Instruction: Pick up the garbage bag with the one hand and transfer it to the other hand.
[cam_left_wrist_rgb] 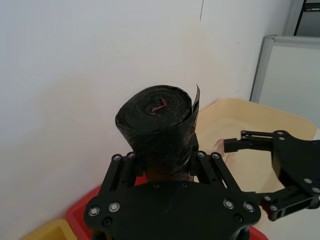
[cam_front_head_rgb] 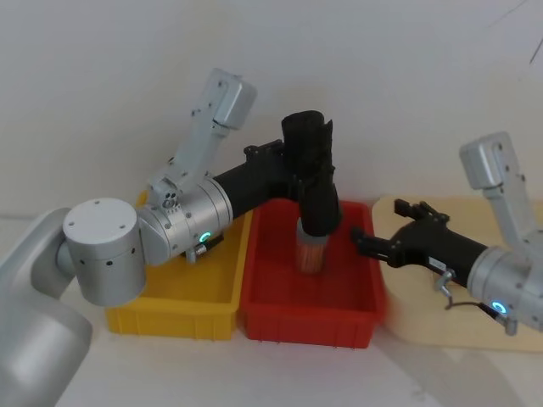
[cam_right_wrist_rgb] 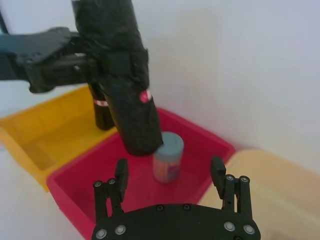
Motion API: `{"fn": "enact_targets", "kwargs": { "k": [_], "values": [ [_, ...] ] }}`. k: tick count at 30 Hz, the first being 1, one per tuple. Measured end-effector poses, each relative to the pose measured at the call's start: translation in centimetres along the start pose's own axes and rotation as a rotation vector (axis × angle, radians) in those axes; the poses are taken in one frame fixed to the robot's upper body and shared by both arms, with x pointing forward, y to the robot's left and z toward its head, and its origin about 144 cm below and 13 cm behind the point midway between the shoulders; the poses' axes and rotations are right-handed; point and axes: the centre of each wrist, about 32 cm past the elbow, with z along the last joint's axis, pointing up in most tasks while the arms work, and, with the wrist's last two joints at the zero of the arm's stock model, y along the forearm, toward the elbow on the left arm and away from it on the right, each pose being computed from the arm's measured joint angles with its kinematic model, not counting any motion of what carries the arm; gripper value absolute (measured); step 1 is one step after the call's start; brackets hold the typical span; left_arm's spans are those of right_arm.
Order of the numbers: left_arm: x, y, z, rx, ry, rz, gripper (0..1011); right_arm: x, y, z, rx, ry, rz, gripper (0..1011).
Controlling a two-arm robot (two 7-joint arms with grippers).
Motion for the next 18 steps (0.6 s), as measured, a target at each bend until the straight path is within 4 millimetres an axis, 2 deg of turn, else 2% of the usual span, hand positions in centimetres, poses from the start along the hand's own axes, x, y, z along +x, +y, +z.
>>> {"fn": "enact_targets", "kwargs": {
  "k": [18],
  "values": [
    [0.0, -0.1, 0.0, -0.002, 0.001, -0.004, 463, 0.4, 3.6, 1.0, 0.043, -0.023, 0.106, 999]
  ]
}}
